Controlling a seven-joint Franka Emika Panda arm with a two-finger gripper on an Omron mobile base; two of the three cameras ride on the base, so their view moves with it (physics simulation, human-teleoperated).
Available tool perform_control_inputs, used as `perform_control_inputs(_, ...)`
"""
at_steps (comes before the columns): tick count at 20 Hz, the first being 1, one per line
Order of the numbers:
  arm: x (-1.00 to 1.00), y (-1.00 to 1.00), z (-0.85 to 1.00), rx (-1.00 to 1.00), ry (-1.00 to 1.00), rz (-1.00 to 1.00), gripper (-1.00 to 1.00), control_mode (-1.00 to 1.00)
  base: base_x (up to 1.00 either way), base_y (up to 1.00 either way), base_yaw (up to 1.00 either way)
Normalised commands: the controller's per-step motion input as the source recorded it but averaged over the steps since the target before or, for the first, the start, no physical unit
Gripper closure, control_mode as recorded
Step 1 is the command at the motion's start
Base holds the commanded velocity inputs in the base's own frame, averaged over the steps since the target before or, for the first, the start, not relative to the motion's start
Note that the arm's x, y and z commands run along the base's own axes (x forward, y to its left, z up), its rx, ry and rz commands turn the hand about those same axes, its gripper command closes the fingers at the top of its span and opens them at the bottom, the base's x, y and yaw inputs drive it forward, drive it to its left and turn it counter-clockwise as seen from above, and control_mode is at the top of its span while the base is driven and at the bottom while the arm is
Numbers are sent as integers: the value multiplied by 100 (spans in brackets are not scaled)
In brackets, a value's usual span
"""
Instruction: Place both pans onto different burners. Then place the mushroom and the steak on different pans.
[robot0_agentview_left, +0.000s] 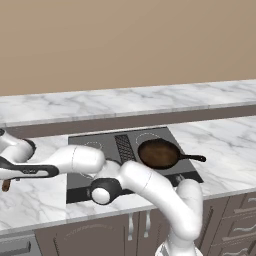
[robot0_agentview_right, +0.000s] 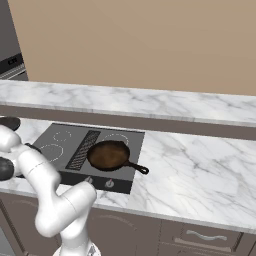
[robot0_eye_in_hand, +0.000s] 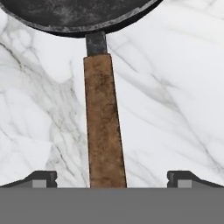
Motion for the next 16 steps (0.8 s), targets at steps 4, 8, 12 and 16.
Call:
perform_control_inputs(4, 10, 14, -15, 0, 0, 0, -100, -100, 0, 0, 0)
perform_control_inputs(8, 9, 15, -18, 0, 0, 0, -100, -100, 0, 0, 0)
perform_control_inputs(12, 4, 12, -4, 0, 0, 0, -100, -100, 0, 0, 0)
perform_control_inputs(16, 1, 8, -1, 0, 0, 0, 100, -100, 0, 0, 0)
